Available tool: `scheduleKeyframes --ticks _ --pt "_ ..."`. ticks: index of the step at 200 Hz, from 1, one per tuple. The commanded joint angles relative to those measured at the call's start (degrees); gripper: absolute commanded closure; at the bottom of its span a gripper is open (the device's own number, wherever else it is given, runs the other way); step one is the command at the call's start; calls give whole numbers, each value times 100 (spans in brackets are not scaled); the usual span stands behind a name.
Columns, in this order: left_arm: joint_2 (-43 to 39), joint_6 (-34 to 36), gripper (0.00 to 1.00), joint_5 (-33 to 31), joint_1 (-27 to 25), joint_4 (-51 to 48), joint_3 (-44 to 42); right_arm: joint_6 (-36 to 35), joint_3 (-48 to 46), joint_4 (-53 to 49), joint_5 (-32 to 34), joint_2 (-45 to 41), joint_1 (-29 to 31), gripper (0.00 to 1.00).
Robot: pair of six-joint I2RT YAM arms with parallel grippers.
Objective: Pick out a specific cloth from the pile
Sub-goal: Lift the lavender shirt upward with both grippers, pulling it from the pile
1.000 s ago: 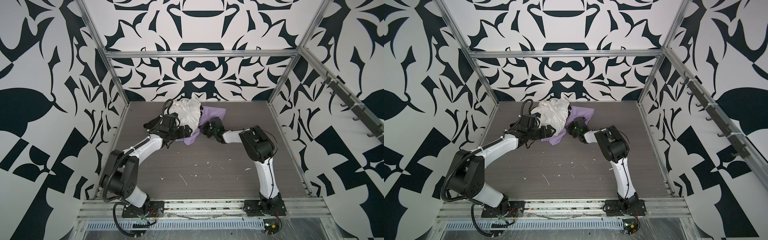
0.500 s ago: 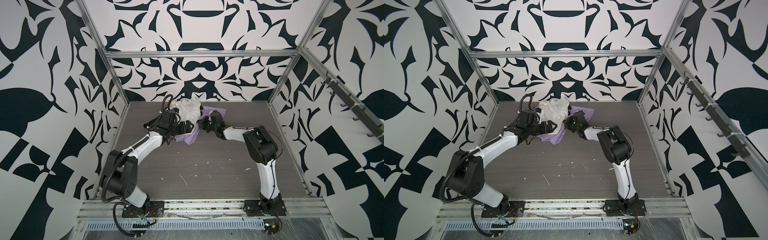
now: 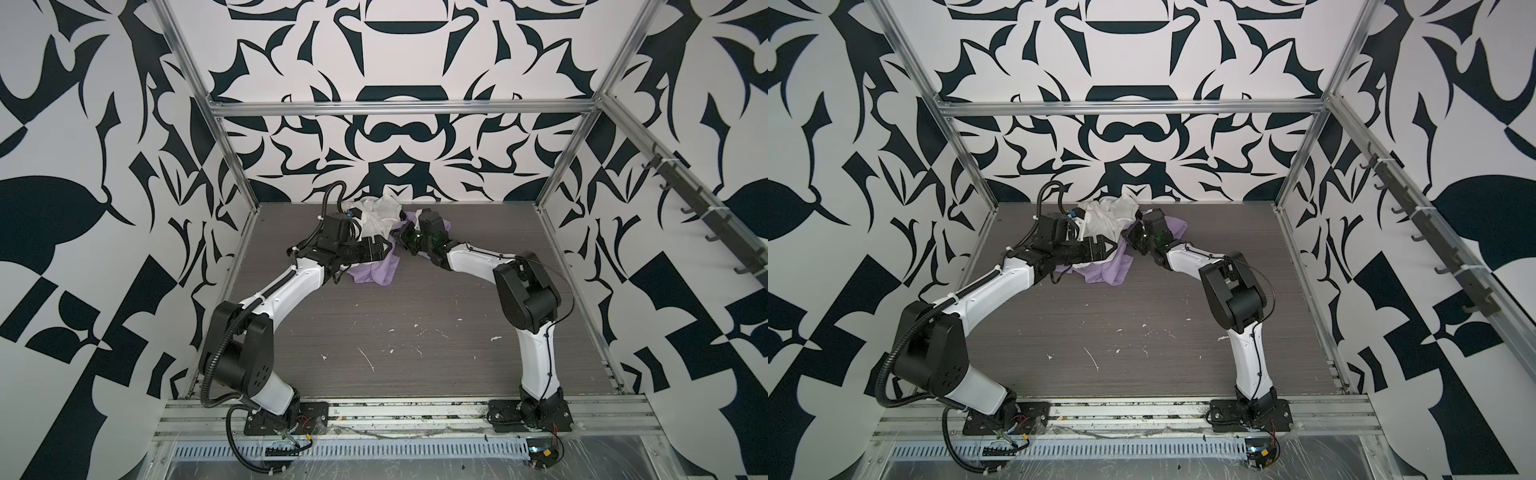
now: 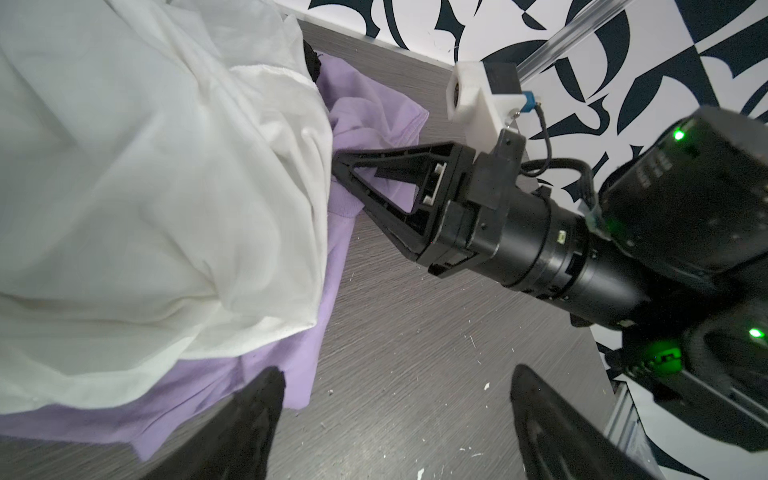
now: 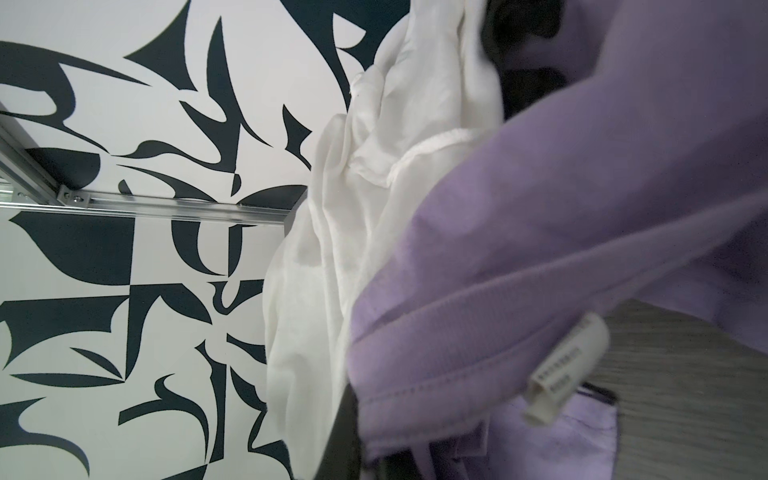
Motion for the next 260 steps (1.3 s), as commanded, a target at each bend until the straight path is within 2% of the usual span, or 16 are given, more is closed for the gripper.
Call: scheduleKeyframes --ticks 1,25,101,129,197,230,260 --pt "-22 158 12 275 23 -165 49 -170 367 155 -14 -553 13 100" --pt "-25 75 12 693 28 -54 -10 -336 608 -50 19 -612 69 100" --pt "-359 178 10 525 113 -123 -186 -263 655 -47 73 -991 106 100" --pt "-377 -18 10 777 320 -25 -284 -221 673 -106 68 -1201 112 100" --pt "-319 70 11 506 338 -246 24 -35 471 -83 97 -1546 137 100" --pt "-178 -49 12 519 293 -92 69 -64 306 -144 306 -1702 166 100" --pt "-44 -169 14 469 243 149 123 44 342 -86 211 -1626 158 100"
